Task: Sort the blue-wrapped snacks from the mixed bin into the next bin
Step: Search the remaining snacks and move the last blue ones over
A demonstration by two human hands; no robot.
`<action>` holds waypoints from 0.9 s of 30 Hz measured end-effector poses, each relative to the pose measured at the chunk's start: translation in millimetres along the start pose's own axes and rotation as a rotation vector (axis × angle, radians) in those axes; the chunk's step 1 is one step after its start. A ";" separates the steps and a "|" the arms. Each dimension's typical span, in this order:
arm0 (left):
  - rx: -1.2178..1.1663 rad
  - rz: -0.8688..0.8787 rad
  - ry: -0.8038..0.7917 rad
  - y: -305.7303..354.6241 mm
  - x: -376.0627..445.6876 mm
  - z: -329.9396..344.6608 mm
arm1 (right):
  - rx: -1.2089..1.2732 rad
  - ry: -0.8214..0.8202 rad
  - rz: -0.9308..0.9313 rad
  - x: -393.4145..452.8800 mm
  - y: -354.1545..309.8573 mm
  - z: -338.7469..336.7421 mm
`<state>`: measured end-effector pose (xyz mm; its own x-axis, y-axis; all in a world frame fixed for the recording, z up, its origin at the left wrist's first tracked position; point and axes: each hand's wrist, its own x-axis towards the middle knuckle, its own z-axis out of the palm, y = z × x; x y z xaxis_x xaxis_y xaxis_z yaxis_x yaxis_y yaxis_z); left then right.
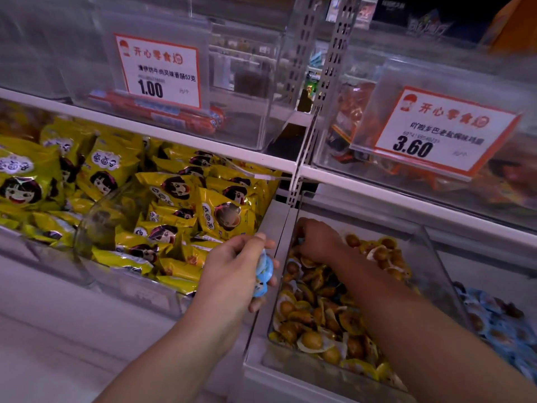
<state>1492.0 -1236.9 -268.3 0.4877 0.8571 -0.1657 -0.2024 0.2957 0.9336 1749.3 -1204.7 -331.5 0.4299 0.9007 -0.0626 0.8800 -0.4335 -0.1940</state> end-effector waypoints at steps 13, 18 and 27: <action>0.007 0.129 -0.050 -1.3 -13.7 24.1 | 0.618 0.357 0.010 -91.3 -4.2 -50.5; 0.174 0.358 0.005 -24.5 -26.1 65.4 | 1.599 0.180 0.274 -200.5 -12.5 -54.2; 0.567 0.705 -0.086 -77.1 -28.8 123.9 | 2.007 -0.016 0.404 -242.2 -11.2 -56.4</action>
<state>1598.9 -1336.7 -296.1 0.4756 0.7194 0.5062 -0.0407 -0.5569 0.8296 1646.7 -1419.6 -259.0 0.4918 0.7865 -0.3737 -0.6588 0.0555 -0.7503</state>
